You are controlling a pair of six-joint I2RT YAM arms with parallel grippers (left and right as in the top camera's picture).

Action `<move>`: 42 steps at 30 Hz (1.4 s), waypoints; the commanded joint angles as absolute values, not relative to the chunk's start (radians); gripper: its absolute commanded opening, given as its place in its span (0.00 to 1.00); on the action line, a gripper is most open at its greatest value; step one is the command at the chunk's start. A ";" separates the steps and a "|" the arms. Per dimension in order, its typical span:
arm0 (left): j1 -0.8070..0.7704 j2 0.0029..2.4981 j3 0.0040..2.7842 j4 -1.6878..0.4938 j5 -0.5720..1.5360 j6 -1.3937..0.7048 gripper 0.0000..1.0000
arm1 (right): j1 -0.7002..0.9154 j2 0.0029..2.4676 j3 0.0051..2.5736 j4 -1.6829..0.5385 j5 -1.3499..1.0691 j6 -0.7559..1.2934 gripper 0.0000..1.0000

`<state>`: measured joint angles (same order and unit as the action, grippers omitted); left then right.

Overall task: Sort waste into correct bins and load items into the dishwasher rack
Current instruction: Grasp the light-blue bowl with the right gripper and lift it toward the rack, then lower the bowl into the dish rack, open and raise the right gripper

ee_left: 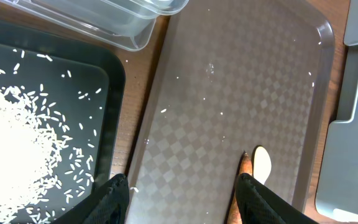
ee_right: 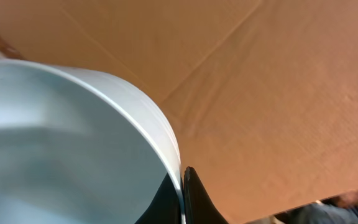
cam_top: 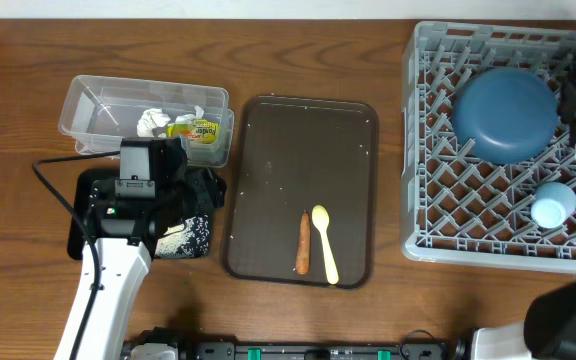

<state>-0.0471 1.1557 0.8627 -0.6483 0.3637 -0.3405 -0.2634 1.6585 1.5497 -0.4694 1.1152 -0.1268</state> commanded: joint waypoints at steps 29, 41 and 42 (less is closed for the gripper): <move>-0.043 1.156 0.871 -0.651 0.366 -0.336 0.57 | -0.420 2.074 1.557 -0.247 1.122 -0.426 0.01; -0.043 1.156 0.871 -0.650 0.366 -0.336 0.57 | -0.304 2.074 1.557 -0.364 1.035 -0.348 0.35; -0.043 1.156 0.871 -0.650 0.366 -0.336 0.57 | -0.292 2.074 1.557 -0.390 1.034 -0.328 0.38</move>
<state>-0.0471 1.1557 0.8627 -0.6479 0.3637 -0.3405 -0.3241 2.0563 1.5517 -0.3603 1.0657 -0.3958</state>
